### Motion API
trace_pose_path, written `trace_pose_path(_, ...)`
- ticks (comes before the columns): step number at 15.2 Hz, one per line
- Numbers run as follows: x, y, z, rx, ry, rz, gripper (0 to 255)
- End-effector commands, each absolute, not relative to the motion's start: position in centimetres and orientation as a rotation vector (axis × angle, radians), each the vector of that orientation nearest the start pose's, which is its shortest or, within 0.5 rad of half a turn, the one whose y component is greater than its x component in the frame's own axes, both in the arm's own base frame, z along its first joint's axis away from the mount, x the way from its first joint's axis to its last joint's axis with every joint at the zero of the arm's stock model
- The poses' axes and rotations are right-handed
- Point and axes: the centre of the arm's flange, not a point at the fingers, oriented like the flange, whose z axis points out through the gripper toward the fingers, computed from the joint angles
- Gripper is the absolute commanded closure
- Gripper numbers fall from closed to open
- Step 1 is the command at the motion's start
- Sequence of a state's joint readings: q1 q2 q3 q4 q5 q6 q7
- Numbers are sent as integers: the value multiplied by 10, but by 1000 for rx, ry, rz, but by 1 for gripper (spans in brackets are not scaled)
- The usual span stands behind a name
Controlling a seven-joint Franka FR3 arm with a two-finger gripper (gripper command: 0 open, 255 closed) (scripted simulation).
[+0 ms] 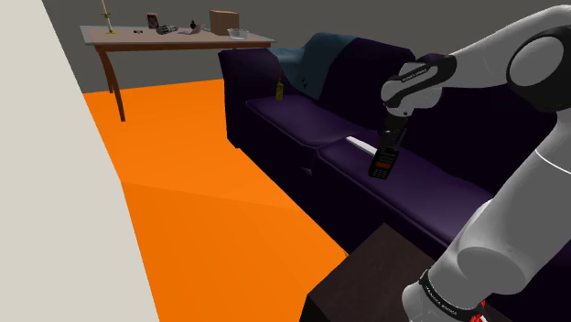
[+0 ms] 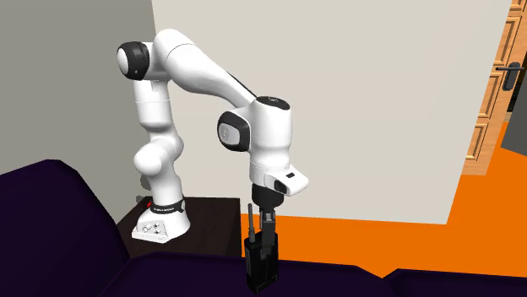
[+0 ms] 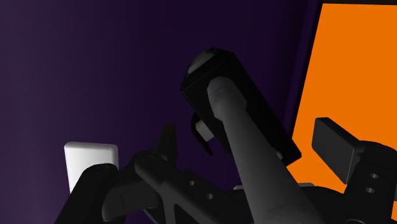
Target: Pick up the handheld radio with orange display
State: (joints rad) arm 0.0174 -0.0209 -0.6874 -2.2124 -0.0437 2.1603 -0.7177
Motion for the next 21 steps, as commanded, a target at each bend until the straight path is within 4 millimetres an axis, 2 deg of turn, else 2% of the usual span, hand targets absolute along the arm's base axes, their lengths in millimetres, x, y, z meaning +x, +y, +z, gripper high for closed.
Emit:
trace_pose_path(1, 407, -325, 379, -3134, -114, 65, 0)
trace_pose_path(2, 407, -325, 379, -3134, -114, 65, 0)
trace_pose_path(3, 406, -326, 379, -3134, -114, 65, 255)
trace_pose_path(12, 407, -325, 379, -3134, -114, 65, 255)
trace_pose_path(21, 407, -325, 426, -3134, -114, 65, 255)
